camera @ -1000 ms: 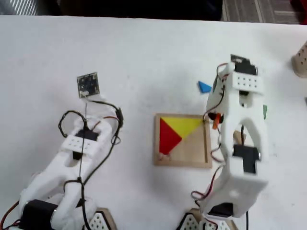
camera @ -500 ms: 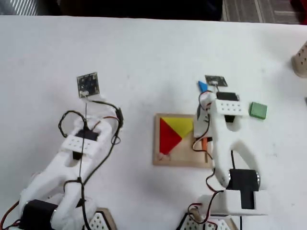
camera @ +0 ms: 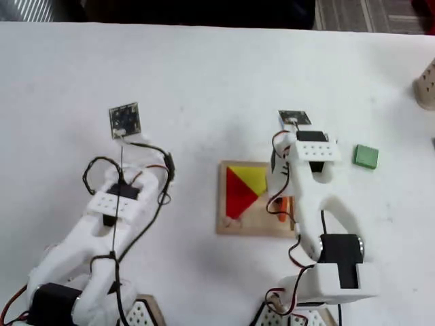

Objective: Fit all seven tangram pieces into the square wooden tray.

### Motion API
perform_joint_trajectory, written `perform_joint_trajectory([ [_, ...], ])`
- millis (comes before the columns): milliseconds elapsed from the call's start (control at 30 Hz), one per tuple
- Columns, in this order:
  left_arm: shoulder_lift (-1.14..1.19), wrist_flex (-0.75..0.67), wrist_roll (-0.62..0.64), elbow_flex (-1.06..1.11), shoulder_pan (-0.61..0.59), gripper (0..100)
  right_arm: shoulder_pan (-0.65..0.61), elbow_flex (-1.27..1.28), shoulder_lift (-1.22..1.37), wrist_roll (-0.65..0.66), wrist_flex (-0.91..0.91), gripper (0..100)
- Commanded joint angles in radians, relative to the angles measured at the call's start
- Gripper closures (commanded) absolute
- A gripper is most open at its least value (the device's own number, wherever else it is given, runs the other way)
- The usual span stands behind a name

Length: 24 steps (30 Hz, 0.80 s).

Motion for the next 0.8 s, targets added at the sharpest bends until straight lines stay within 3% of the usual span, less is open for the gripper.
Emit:
perform_joint_trajectory([
  [0, -0.03, -0.009, 0.0, -0.034, -0.007, 98, -0.001, -0.005, -0.096, 0.008, 0.015, 78.9],
  [167, -0.03, -0.009, 0.0, -0.034, -0.007, 98, -0.001, 0.0, -0.171, 0.075, 0.038, 81.1],
  [300, -0.03, -0.009, 0.0, -0.034, -0.007, 98, 0.001, 0.003, -0.17, 0.075, 0.031, 98.0],
  [633, -0.03, -0.009, 0.0, -0.034, -0.007, 98, 0.157, -0.006, -0.14, 0.075, -0.036, 98.1],
  [767, -0.03, -0.009, 0.0, -0.035, -0.007, 98, 0.136, 0.006, -0.128, 0.075, -0.051, 98.1],
])
